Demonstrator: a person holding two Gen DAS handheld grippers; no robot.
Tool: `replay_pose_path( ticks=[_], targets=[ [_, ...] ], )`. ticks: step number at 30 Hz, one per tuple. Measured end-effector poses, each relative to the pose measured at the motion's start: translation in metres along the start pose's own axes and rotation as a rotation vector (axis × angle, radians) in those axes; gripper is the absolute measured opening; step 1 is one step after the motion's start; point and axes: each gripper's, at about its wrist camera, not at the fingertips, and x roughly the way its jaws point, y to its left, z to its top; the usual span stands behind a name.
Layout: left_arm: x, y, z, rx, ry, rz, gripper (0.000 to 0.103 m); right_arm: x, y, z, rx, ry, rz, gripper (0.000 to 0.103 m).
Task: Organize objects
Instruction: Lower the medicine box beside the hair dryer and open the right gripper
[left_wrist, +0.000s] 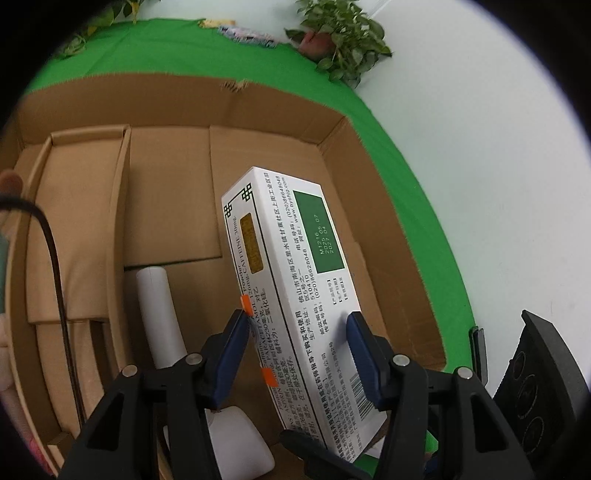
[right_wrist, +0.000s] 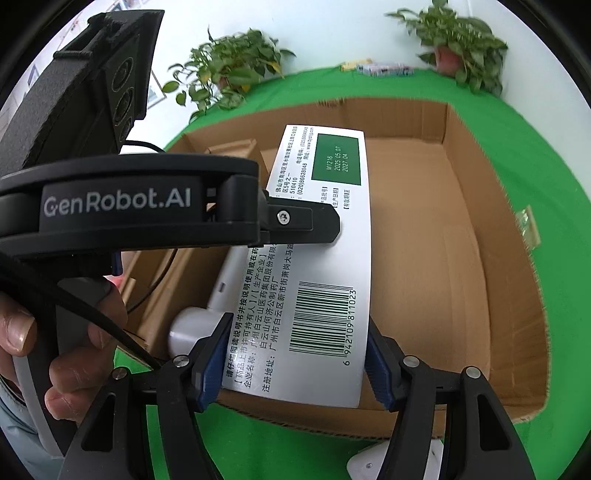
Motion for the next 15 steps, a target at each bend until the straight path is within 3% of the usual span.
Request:
replay_pose_path(
  ticks=[9, 15],
  targets=[
    [0.013, 0.001, -0.001, 0.001, 0.049, 0.033, 0.053, 0.027, -0.019, 0.008, 0.008, 0.093, 0.032, 0.066],
    [0.003, 0.000, -0.005, 0.001, 0.042, 0.028, 0.051, 0.019, -0.016, 0.008, 0.044, 0.069, 0.002, 0.068]
  ],
)
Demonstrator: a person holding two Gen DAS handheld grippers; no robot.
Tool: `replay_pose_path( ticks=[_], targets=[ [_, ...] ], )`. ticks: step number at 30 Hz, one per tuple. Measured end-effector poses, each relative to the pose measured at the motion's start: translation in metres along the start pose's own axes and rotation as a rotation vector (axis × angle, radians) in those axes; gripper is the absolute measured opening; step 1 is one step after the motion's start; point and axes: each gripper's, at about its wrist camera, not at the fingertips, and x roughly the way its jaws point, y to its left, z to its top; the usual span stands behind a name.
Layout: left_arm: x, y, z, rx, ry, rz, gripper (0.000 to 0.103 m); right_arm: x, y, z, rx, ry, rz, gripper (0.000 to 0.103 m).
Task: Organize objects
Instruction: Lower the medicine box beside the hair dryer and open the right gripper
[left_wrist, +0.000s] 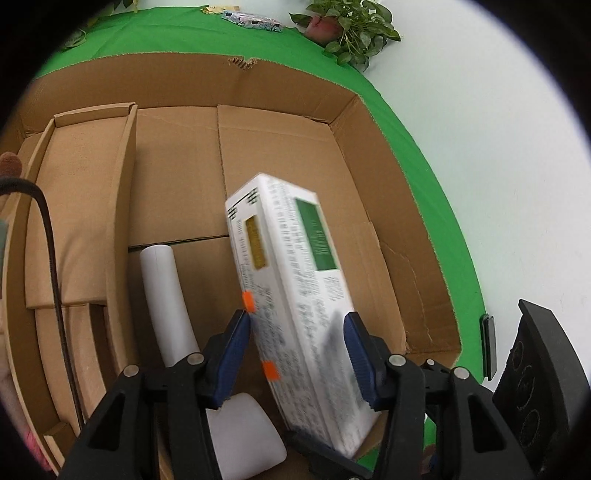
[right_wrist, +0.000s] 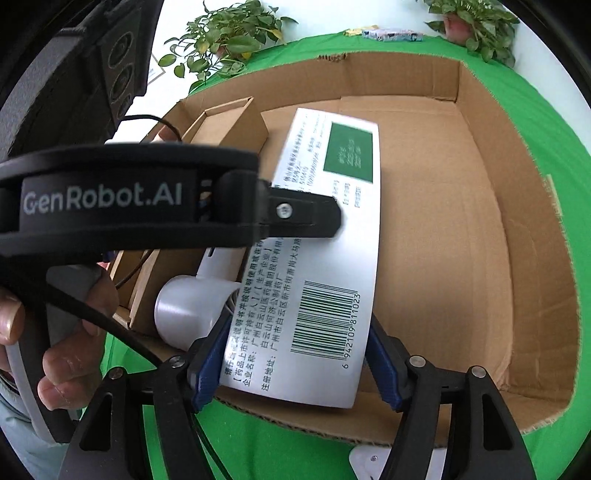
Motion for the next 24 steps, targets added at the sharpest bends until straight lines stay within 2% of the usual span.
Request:
replay_pose_path(
  ticks=[4, 14, 18, 19, 20, 22, 24],
  targets=[
    [-0.020, 0.004, -0.011, 0.006, -0.046, 0.021, 0.051, -0.004, 0.003, 0.001, -0.005, -0.011, 0.013, 0.080],
    [-0.060, 0.003, -0.040, 0.058, -0.158, 0.089, 0.051, -0.001, -0.013, 0.012, 0.014, -0.049, -0.045, 0.080],
    [-0.078, 0.011, -0.049, 0.061, -0.217, 0.125, 0.051, 0.002, -0.024, 0.026, 0.039, -0.067, -0.025, 0.079],
    [-0.081, 0.012, -0.050, 0.059, -0.238, 0.142, 0.051, 0.004, -0.024, 0.029, 0.040, -0.062, -0.022, 0.077],
    [-0.084, 0.013, -0.053, 0.057, -0.257, 0.156, 0.051, 0.014, -0.023, 0.035, 0.037, -0.049, -0.017, 0.068],
    [-0.096, 0.017, -0.061, 0.055, -0.298, 0.185, 0.051, 0.024, -0.020, 0.036, 0.024, -0.018, -0.014, 0.060],
    [-0.103, 0.018, -0.068, 0.061, -0.348, 0.224, 0.053, 0.034, -0.015, 0.036, -0.003, -0.014, -0.023, 0.058]
  ],
)
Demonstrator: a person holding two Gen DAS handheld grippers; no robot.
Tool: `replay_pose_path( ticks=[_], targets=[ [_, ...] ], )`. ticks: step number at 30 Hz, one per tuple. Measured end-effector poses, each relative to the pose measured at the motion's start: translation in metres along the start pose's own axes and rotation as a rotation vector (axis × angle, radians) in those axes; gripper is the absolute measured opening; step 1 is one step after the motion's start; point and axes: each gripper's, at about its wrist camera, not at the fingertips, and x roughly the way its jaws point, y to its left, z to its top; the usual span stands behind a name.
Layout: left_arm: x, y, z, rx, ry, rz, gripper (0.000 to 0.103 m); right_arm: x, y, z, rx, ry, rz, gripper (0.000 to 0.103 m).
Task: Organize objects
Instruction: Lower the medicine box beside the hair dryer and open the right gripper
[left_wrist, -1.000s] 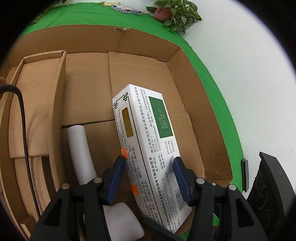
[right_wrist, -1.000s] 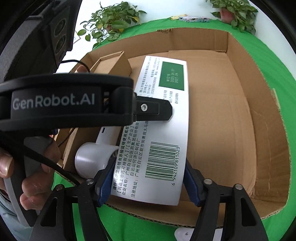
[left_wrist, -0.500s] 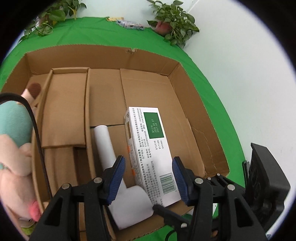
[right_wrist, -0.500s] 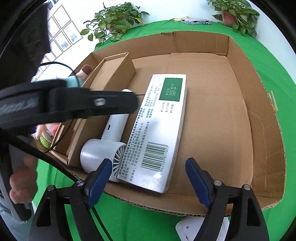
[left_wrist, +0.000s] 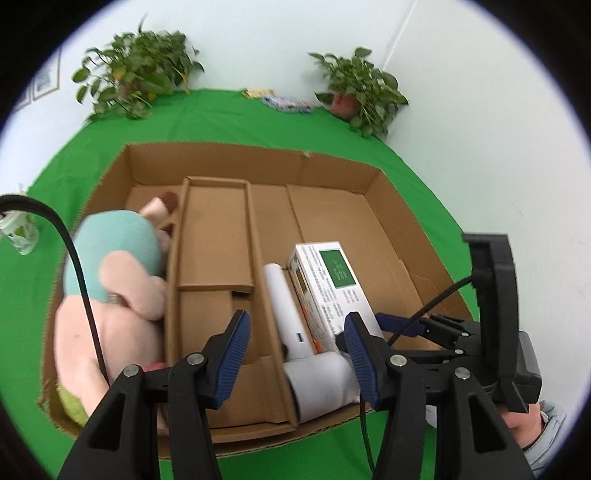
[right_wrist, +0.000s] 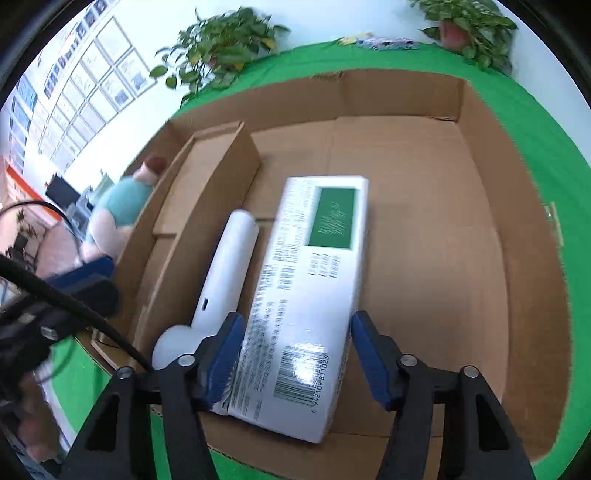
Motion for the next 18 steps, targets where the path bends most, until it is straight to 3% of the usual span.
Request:
replay_pose_path(
  ticks=[4, 6, 8, 9, 13, 15, 18],
  targets=[
    [-0.029, -0.002, -0.012, 0.033, -0.117, 0.094, 0.055, -0.014, 0.004, -0.010, -0.002, -0.064, -0.042, 0.058],
    [-0.043, -0.005, -0.018, 0.036, -0.193, 0.122, 0.062, -0.034, 0.008, -0.018, -0.019, -0.141, -0.105, 0.069],
    [-0.060, -0.010, -0.026, 0.030, -0.263, 0.126, 0.066, -0.061, 0.014, -0.033, -0.043, -0.241, -0.142, 0.096],
    [-0.066, -0.013, -0.030, 0.032, -0.288, 0.133, 0.068, -0.072, 0.017, -0.042, -0.059, -0.279, -0.156, 0.100],
    [-0.083, -0.025, -0.044, 0.040, -0.355, 0.144, 0.072, -0.100, 0.034, -0.078, -0.135, -0.363, -0.204, 0.102],
    [-0.085, -0.029, -0.051, 0.025, -0.352, 0.141, 0.072, -0.108, 0.037, -0.095, -0.129, -0.402, -0.174, 0.102],
    [-0.085, -0.034, -0.063, 0.024, -0.354, 0.136, 0.072, -0.113, 0.038, -0.112, -0.085, -0.375, -0.137, 0.102]
  ],
)
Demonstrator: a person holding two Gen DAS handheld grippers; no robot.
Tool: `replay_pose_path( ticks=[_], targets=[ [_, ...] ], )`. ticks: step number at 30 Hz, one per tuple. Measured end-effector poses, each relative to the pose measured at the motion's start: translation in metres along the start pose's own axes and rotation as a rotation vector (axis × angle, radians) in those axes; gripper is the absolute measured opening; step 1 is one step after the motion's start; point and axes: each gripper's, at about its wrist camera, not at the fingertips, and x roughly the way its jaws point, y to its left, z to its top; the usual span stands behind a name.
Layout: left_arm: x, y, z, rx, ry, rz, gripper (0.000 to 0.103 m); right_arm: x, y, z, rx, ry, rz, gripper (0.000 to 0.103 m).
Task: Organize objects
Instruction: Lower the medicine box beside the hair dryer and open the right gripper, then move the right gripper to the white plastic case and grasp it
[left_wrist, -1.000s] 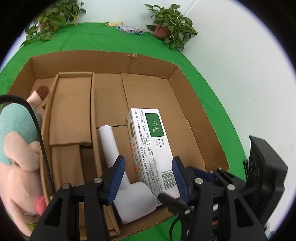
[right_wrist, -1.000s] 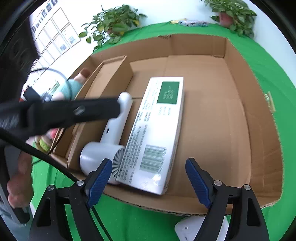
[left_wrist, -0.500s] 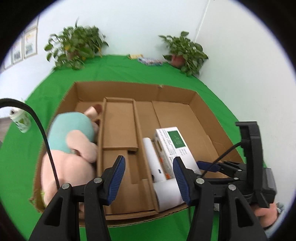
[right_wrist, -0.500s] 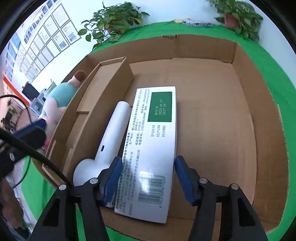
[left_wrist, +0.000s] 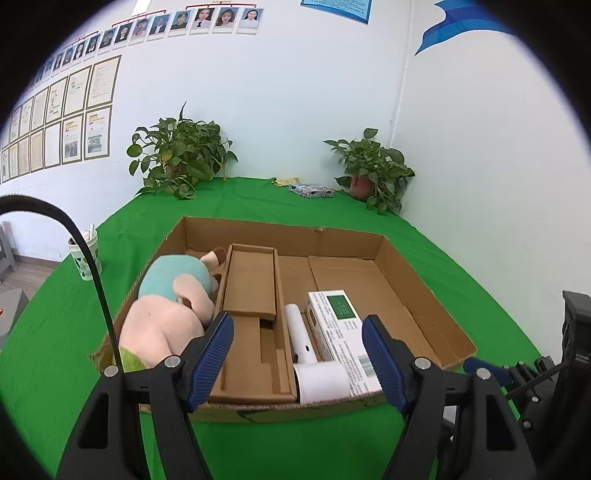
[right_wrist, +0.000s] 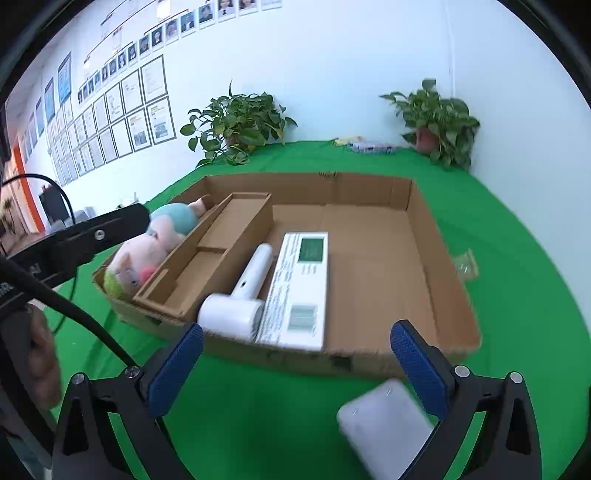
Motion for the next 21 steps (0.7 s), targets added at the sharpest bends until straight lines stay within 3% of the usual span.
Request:
replay_pose_path(
  ticks=[3, 5, 6, 7, 8, 9, 10, 11, 12, 15, 16, 17, 18, 19, 21],
  targets=[
    [-0.002, -0.003, -0.010, -0.007, 0.027, -0.015, 0.072, 0.000, 0.002, -0.013, -0.006, 0.038, -0.006, 0.101],
    [-0.003, -0.004, -0.017, -0.011, 0.048, -0.039, 0.072, -0.002, 0.002, -0.021, -0.007, 0.031, 0.002, 0.095],
    [-0.002, -0.005, -0.019, -0.017, 0.057, -0.047, 0.071, -0.005, 0.002, -0.024, 0.001, 0.025, 0.004, 0.086],
    [-0.003, -0.006, -0.023, -0.022, 0.067, -0.067, 0.068, -0.006, 0.002, -0.026, 0.005, 0.024, 0.005, 0.069],
    [-0.004, -0.008, -0.025, -0.022, 0.073, -0.084, 0.062, -0.007, 0.001, -0.028, 0.008, 0.030, -0.002, 0.048],
    [-0.005, -0.011, -0.028, -0.016, 0.082, -0.094, 0.044, -0.007, -0.001, -0.029, 0.013, 0.042, -0.011, 0.036],
    [-0.003, -0.015, -0.030, -0.004, 0.107, -0.098, 0.022, -0.006, -0.003, -0.031, 0.020, 0.059, -0.020, 0.014],
    [-0.002, -0.018, -0.032, 0.003, 0.125, -0.099, 0.012, -0.005, -0.006, -0.034, 0.030, 0.071, -0.022, 0.007],
    [-0.001, -0.021, -0.034, 0.009, 0.137, -0.104, 0.006, -0.005, -0.009, -0.035, 0.037, 0.072, -0.021, 0.007],
    [-0.003, -0.029, -0.038, 0.020, 0.129, -0.129, 0.007, -0.009, -0.013, -0.040, 0.047, 0.067, -0.009, 0.009],
    [-0.003, -0.033, -0.039, 0.022, 0.131, -0.136, 0.018, -0.010, -0.015, -0.042, 0.048, 0.066, -0.010, 0.024],
    [-0.002, -0.036, -0.040, 0.023, 0.142, -0.136, 0.032, -0.012, -0.016, -0.043, 0.048, 0.063, -0.014, 0.064],
    [0.000, -0.038, -0.041, 0.017, 0.151, -0.141, 0.068, -0.014, -0.017, -0.044, 0.055, 0.050, -0.006, 0.089],
    [0.001, -0.039, -0.042, 0.000, 0.150, -0.148, 0.087, -0.017, -0.020, -0.046, 0.067, 0.023, 0.010, 0.101],
    [0.003, -0.039, -0.044, -0.019, 0.150, -0.150, 0.087, -0.019, -0.025, -0.048, 0.071, 0.019, 0.003, 0.102]
  ],
)
